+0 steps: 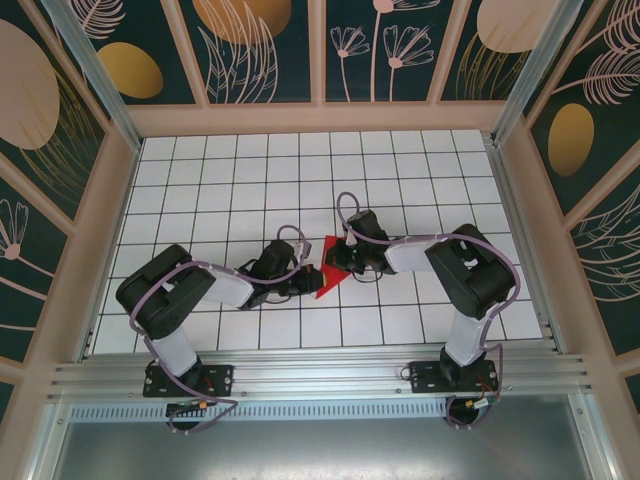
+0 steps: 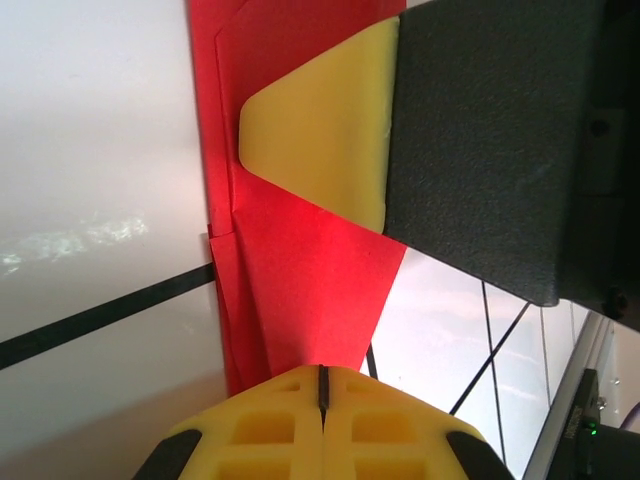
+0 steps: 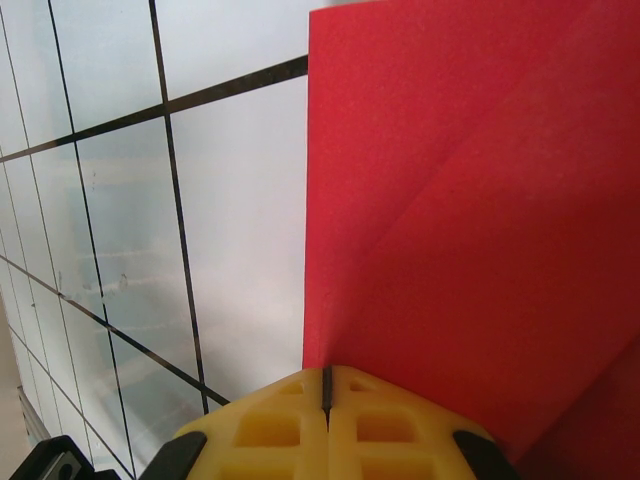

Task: Fold a paper plane with a square sheet of paper (pick it up from the middle)
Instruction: Fourth fold the wing at the center of the table.

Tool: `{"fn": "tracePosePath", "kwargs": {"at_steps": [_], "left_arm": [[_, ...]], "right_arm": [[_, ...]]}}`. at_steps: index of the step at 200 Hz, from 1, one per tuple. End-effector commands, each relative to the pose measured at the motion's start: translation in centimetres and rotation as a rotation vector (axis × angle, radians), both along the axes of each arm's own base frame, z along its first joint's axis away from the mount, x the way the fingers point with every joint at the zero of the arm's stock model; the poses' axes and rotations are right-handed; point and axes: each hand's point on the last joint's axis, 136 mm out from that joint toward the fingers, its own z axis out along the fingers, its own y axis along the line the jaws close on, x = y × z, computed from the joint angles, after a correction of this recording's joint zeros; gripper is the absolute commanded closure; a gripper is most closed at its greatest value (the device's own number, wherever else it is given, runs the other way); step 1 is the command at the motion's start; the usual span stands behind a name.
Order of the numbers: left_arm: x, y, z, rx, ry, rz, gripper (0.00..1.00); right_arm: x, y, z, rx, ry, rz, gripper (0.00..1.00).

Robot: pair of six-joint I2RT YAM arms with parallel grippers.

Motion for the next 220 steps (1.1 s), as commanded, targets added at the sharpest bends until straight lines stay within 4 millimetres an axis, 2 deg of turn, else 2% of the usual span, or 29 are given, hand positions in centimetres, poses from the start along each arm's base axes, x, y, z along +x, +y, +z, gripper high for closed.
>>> {"fn": "tracePosePath", "kwargs": {"at_steps": [1, 32, 79, 100, 130, 138, 141, 146, 169, 203, 220], "left_arm": [[-0.8, 0.4, -0.9, -0.020, 0.041, 0.007, 0.95], [-1.9, 1.4, -2.6, 0.015, 0.086, 0.016, 0.96], [-3.5, 1.4, -3.1, -0.003, 0.149, -0.035, 0.96], [-3.8, 1.1, -2.3, -0.025, 0.135, -0.060, 0.94], [-3.0, 0.7, -1.0, -0.004, 0.090, -0.084, 0.91], [-2.7, 1.0, -1.3, 0.034, 0.087, -0.069, 0.91], [-2.4, 0.9, -0.5, 0.027, 0.063, -0.067, 0.91], [-2.1, 0.9, -0.1, 0.036, 0.050, -0.066, 0.91], [-1.1, 1.6, 0.1, 0.136, 0.025, -0.044, 0.91], [-0.2, 0.9, 1.8, 0.107, -0.008, -0.038, 0.92], [-0.1, 0.5, 1.8, 0.107, -0.003, -0.051, 0.92]], "right_arm": [[-1.1, -1.8, -2.6, -0.113, 0.050, -0.016, 0.94], [-1.3, -2.0, -3.0, -0.125, 0.057, -0.017, 0.94], [-1.2, -2.2, -3.1, -0.138, 0.057, -0.022, 0.94], [-1.2, -2.2, -3.1, -0.141, 0.058, -0.022, 0.94], [-1.2, -2.1, -3.0, -0.148, 0.055, -0.018, 0.94], [-1.3, -2.0, -3.1, -0.151, 0.055, -0.017, 0.94], [-1.3, -2.0, -3.1, -0.151, 0.057, -0.017, 0.94], [-1.3, -2.0, -3.1, -0.153, 0.056, -0.016, 0.94], [-1.2, -1.9, -3.0, -0.153, 0.053, -0.013, 0.94], [-1.2, -1.8, -3.0, -0.159, 0.052, -0.011, 0.94], [-1.2, -1.8, -3.0, -0.161, 0.052, -0.012, 0.94]]}}
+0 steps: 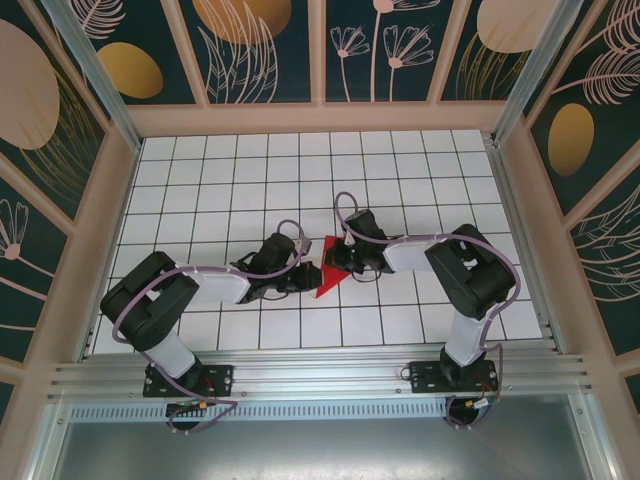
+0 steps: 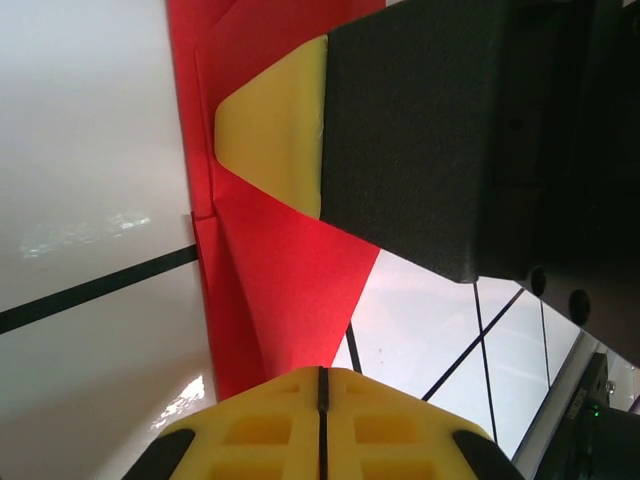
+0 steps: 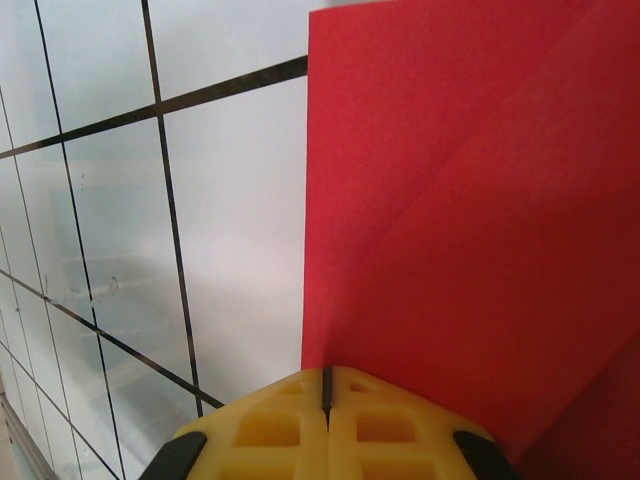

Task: Fold a paper plane with a square sheet of paper (pick it up from the middle)
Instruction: Fourth fold the wing at the center of the table.

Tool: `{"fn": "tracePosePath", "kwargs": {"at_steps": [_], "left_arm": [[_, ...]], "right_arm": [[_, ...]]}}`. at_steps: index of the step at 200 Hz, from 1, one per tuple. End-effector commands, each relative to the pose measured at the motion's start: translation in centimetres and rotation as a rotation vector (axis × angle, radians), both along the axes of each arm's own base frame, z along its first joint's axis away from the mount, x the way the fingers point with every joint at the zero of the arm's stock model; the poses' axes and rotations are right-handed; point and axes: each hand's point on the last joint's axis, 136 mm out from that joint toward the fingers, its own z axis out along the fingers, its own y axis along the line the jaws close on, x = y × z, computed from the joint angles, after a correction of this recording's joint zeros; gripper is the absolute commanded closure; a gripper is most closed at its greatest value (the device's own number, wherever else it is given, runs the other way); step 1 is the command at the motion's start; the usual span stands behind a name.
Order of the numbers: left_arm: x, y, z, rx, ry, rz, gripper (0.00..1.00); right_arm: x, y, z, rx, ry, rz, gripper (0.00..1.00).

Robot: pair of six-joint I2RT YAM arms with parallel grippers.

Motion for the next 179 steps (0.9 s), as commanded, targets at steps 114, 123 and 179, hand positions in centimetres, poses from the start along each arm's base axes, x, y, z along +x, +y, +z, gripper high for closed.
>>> {"fn": "tracePosePath", "kwargs": {"at_steps": [114, 123, 179], "left_arm": [[-2.0, 0.4, -3.8, 0.080, 0.128, -0.058, 0.93], [-2.3, 0.7, -4.2, 0.088, 0.143, -0.054, 0.93], [-3.8, 2.7, -6.6, 0.178, 0.196, -0.045, 0.94]], "right_arm": [[-1.4, -2.1, -3.3, -0.142, 0.061, -0.013, 0.94], [-1.4, -2.0, -3.3, -0.141, 0.060, -0.011, 0.94], [-1.4, -2.1, -3.5, -0.146, 0.064, -0.012, 0.94]]}}
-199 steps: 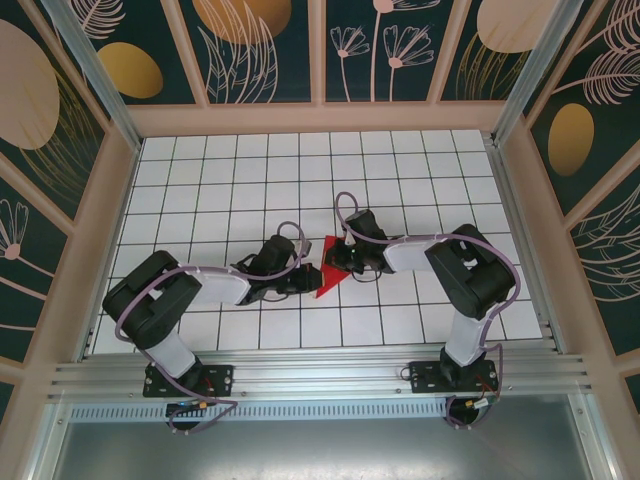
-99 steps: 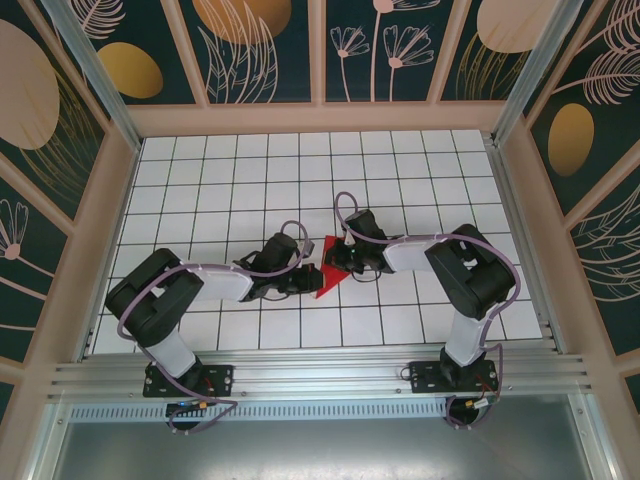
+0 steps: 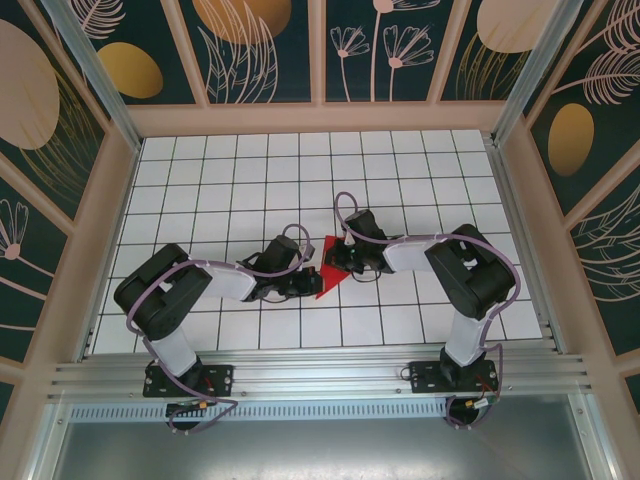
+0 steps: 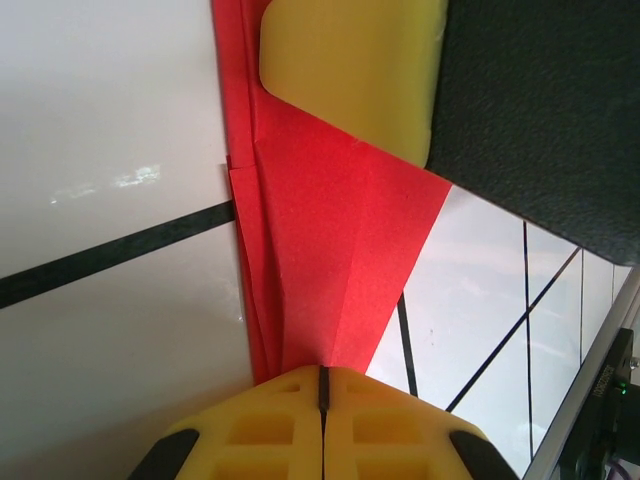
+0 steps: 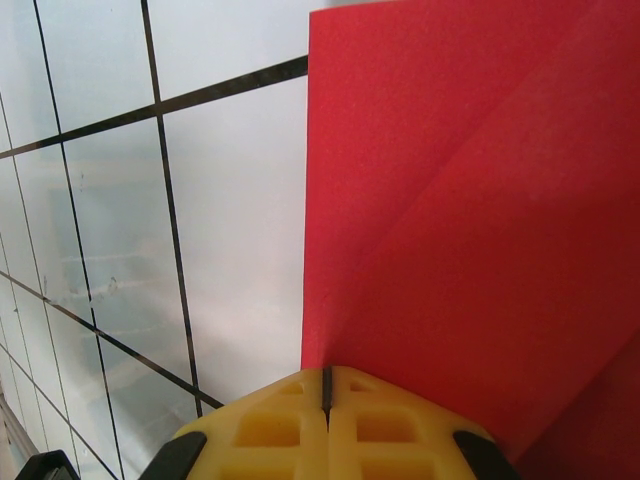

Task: Fold a paper plane with a square sheet of paper (pick it up from the middle)
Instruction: Fourth fold the wing at the center of the table.

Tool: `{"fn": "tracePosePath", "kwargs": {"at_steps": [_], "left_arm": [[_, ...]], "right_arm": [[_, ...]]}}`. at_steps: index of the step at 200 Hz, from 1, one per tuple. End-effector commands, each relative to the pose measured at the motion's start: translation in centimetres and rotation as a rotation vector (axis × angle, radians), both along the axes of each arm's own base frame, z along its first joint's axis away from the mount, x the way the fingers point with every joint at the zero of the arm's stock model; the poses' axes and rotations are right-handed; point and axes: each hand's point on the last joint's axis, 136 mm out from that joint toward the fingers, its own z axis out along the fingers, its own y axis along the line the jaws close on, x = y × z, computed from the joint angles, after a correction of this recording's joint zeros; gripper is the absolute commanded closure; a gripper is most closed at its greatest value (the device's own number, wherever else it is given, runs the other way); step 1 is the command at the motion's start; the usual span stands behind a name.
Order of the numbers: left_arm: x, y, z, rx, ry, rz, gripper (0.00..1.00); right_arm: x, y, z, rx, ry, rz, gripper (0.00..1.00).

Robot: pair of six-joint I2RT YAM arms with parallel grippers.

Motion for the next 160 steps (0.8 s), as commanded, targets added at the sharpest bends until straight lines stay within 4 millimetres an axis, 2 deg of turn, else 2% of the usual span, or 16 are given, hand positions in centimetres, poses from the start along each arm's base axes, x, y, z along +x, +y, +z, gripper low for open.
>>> {"fn": "tracePosePath", "kwargs": {"at_steps": [1, 45, 90, 160], "left_arm": [[-2.7, 2.9, -4.0, 0.151, 0.110, -0.003, 0.94], [-3.7, 3.1, -3.3, 0.124, 0.117, -0.027, 0.94], [-5.3, 3.2, -4.0, 0.137, 0.153, -0.095, 0.93], [-6.0, 3.8, -4.0, 0.188, 0.163, -0.129, 0.93]], "right_arm": [[-1.4, -2.1, -3.5, -0.144, 0.066, -0.011, 0.94], [-1.3, -2.1, -3.7, -0.151, 0.065, -0.010, 0.94], [-1.3, -2.1, -3.8, -0.154, 0.068, -0.011, 0.94], [-1.2, -2.2, -3.9, -0.165, 0.071, -0.012, 0.94]]}}
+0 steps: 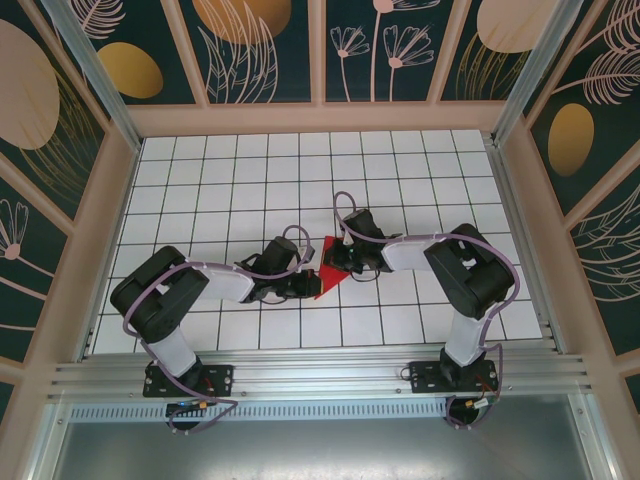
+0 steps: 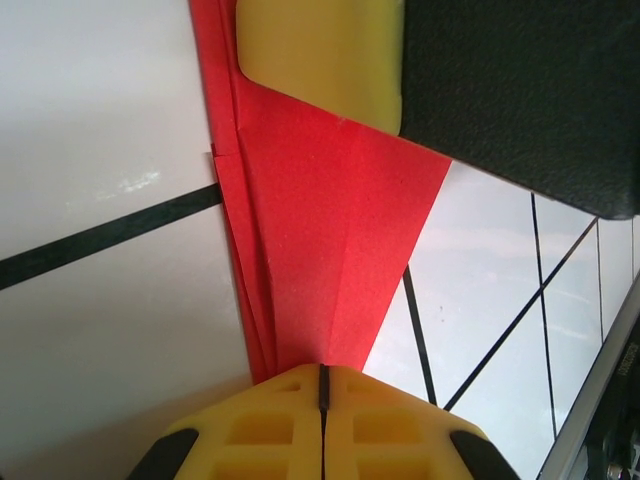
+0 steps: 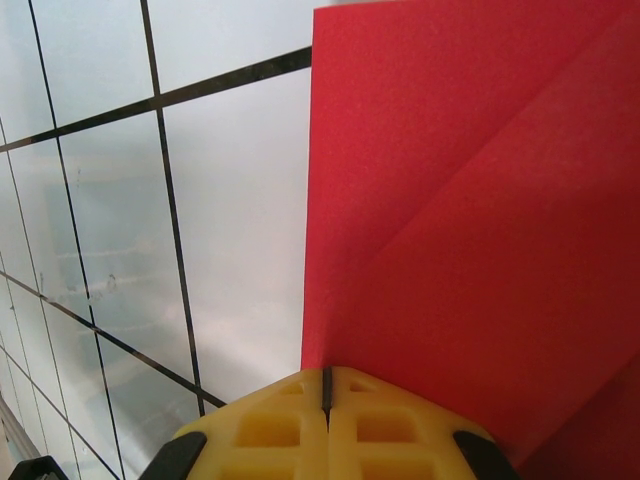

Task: Fold a paper plane with a square sheet of paper (pick it up from the middle)
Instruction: Fourth fold the wing at the center of the table.

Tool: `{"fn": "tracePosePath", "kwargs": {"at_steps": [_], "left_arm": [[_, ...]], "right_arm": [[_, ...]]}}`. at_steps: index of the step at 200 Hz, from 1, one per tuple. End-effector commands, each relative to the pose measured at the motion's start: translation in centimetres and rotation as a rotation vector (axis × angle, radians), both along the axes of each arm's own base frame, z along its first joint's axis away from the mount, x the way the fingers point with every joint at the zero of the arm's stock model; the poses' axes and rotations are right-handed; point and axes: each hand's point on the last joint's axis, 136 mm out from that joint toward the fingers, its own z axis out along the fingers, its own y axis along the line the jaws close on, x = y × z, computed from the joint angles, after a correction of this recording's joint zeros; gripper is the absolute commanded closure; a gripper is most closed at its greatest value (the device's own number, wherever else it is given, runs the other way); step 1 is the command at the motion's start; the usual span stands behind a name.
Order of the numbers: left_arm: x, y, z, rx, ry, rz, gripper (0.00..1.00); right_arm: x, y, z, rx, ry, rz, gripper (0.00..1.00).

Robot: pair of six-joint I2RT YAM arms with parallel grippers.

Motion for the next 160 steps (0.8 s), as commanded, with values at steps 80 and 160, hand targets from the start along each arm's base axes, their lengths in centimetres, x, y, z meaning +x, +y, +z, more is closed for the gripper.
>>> {"fn": "tracePosePath", "kwargs": {"at_steps": [80, 160], "left_arm": [[-6.3, 3.8, -3.3, 0.183, 0.194, -0.114, 0.92], [-6.9, 5.9, -4.0, 0.301, 0.200, -0.120, 0.94]], "right_arm": [[-1.1, -2.4, -4.0, -0.162, 0.062, -0.016, 0.94], [-1.0, -2.3, -3.8, -0.165, 0.058, -0.015, 0.94]]}}
